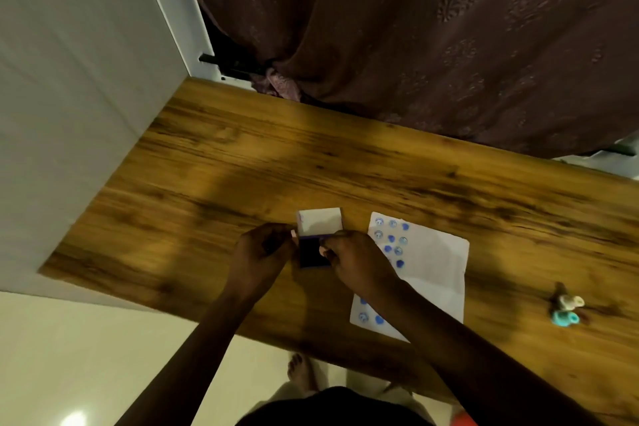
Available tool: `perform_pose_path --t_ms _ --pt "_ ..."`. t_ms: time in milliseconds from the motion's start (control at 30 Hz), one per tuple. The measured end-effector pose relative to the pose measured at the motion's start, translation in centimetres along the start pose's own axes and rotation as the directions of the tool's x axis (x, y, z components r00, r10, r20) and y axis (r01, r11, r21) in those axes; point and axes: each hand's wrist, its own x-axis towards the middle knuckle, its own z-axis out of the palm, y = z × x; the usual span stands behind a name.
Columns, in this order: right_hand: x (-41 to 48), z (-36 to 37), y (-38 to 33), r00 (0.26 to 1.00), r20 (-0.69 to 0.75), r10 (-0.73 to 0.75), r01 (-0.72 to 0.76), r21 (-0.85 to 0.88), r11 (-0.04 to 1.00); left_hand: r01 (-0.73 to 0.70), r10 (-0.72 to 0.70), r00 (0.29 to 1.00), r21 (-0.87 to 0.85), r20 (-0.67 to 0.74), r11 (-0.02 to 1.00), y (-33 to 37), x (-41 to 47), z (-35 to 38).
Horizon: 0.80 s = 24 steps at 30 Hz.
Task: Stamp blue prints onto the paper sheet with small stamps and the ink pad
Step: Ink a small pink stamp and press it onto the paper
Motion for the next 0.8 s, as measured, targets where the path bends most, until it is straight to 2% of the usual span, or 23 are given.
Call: perform_pose_path --t_ms 300,467,533,667,800 --pt "0.3 -0.3 0.2 1.000 -0.004 0.026 -0.026 0.039 0.999 0.023 -0.023 1.000 -0.004 0.015 1.000 0.8 0.2 1.3" --pt "-1.1 -1.8 0.7 0.992 -0.111 0.056 -0.027 0.250 0.968 0.015 -0.015 1.000 -0.024 0.012 1.000 1.0 0.2 2.2" --pt "-1.8 -2.9 1.6 0.978 -0.169 0.124 -0.059 0.344 0.937 0.019 -0.018 1.000 -0.036 0.015 0.999 1.1 -0.1 2.9" --pt "-3.4 -5.2 5.6 0.914 -0.284 0.291 -0.168 0.390 0.905 0.014 -0.012 0.998 -0.042 0.055 0.999 1.2 -1.0 4.4" --pt "-4.6 -6.6 10.0 0.856 -0.318 0.408 -0.307 0.323 0.895 -0.023 0.028 0.992 -0.047 0.126 0.999 1.8 -1.9 6.2"
